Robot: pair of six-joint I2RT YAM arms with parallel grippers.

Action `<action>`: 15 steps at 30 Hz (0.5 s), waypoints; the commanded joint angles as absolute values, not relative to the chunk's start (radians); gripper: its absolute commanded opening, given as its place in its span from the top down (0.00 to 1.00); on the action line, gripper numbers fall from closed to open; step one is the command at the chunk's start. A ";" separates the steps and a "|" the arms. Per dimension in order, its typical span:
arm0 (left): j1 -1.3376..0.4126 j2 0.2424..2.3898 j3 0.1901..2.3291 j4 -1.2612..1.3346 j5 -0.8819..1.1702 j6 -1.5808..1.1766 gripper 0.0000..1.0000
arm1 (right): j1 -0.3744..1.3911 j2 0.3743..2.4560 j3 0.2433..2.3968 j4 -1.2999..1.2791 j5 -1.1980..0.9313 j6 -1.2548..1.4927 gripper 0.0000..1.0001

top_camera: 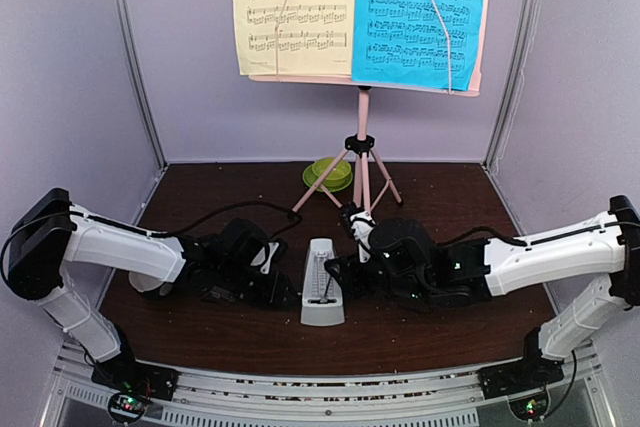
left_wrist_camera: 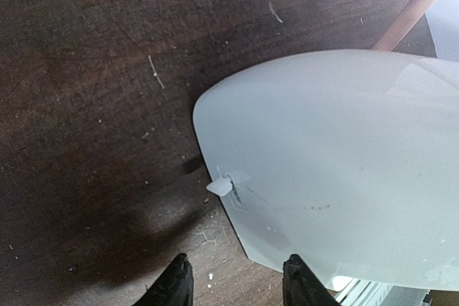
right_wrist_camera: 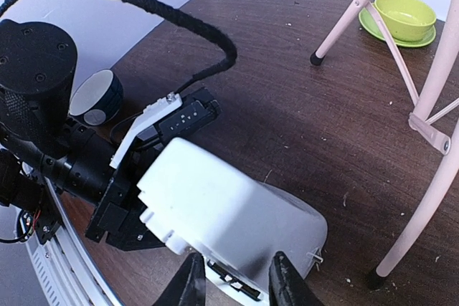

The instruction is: Set up the instrument practice props

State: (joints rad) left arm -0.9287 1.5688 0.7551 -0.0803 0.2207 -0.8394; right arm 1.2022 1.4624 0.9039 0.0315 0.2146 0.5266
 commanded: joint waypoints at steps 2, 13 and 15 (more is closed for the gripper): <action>-0.931 1.551 0.772 -0.072 0.207 -0.818 0.54 | 1.200 1.417 0.860 0.050 0.224 0.529 0.69; -0.931 1.511 0.778 -0.094 0.163 -0.801 0.54 | 1.202 1.356 0.825 0.042 0.196 0.536 0.48; -0.931 1.502 0.779 -0.100 0.154 -0.798 0.53 | 1.202 1.348 0.828 0.032 0.196 0.536 0.46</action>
State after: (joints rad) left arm -0.9287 1.5402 0.7555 -0.0975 0.1894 -0.8207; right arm 1.2022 1.3842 0.8371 0.0349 0.1997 0.5297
